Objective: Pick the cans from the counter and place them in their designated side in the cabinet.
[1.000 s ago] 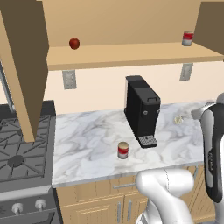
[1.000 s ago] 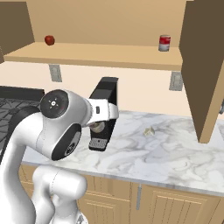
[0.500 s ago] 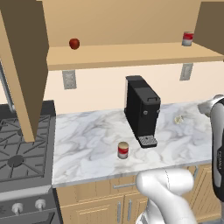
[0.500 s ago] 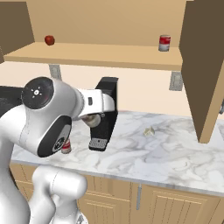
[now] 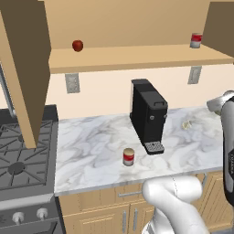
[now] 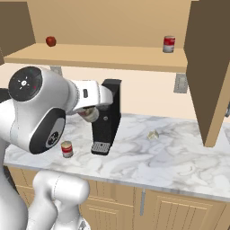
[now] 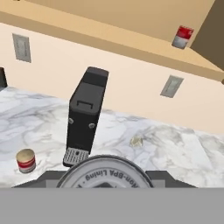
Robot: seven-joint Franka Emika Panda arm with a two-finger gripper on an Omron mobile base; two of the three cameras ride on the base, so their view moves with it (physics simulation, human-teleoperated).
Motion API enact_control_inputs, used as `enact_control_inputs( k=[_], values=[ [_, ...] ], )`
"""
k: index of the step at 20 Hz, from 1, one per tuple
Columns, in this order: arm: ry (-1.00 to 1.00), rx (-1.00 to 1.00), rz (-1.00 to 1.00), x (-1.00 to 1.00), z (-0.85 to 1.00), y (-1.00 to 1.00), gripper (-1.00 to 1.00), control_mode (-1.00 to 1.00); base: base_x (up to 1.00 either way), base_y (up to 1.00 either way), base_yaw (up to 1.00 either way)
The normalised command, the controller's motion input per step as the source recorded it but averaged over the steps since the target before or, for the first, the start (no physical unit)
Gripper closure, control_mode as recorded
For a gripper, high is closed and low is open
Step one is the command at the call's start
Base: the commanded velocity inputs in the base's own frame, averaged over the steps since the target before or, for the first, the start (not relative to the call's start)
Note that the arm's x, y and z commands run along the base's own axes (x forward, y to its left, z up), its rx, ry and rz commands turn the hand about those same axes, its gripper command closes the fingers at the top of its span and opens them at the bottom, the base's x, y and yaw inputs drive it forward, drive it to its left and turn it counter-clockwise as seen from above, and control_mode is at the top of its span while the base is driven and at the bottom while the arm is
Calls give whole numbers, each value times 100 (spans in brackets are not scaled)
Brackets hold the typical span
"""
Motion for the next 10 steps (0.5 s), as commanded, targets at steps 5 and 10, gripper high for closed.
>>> enact_control_inputs(
  k=[5,10],
  values=[
    [-6,-2,0,-8,23,4,100,-100,0,0,0],
    [-7,-2,0,0,24,1,100,-100,0,0,0]
  ],
)
